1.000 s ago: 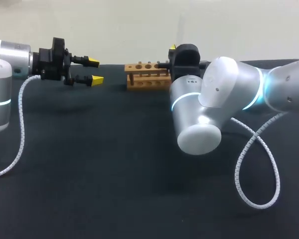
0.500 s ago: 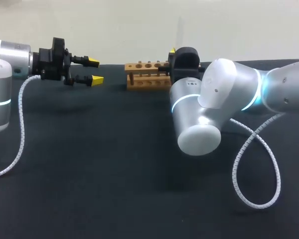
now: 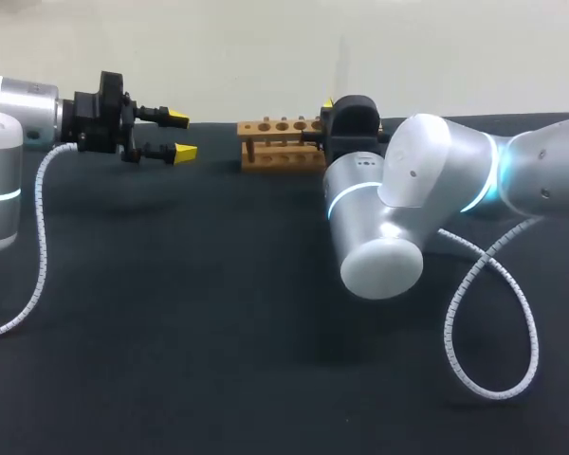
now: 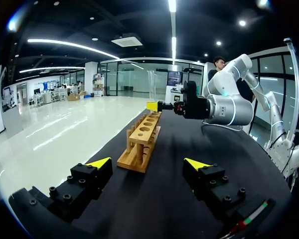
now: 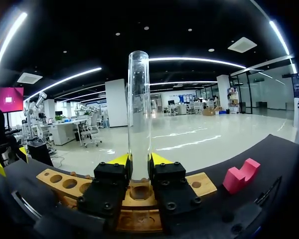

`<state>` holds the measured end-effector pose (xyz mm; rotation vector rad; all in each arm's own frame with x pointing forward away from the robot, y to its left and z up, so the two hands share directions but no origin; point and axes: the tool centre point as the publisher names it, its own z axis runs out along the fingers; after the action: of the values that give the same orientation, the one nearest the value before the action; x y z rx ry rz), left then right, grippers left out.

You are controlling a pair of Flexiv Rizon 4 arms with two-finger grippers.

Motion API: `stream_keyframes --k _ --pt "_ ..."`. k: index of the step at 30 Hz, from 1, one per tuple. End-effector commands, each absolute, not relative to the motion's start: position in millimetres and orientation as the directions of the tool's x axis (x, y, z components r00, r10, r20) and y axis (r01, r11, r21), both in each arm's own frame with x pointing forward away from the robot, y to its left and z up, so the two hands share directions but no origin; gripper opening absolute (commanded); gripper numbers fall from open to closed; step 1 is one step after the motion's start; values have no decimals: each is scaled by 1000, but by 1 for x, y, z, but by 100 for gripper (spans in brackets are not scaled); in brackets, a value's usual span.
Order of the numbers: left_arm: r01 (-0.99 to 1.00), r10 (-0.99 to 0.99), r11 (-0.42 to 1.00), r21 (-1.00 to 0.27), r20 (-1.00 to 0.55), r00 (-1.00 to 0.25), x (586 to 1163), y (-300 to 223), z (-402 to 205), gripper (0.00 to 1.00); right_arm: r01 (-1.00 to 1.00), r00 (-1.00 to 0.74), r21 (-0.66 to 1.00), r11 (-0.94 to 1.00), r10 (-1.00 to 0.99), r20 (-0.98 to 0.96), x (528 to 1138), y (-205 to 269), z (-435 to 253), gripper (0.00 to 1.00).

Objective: Grasp the test tube, adjust it, and insert it.

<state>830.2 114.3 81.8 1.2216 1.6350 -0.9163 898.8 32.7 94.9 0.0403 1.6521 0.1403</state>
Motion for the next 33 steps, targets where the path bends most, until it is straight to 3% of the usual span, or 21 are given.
stream_keyframes --k 1,9,33 --pt "967 321 249 -51 -938 -132 829 114 81 100 -245 -86 130 961 112 -990 897 29 95 25" --pt "967 321 249 -51 -938 -132 829 114 81 100 -244 -88 132 961 114 -990 898 27 97 44" --pt "967 321 249 -51 -938 -132 829 114 81 100 -244 -62 137 960 126 -990 882 34 113 41"
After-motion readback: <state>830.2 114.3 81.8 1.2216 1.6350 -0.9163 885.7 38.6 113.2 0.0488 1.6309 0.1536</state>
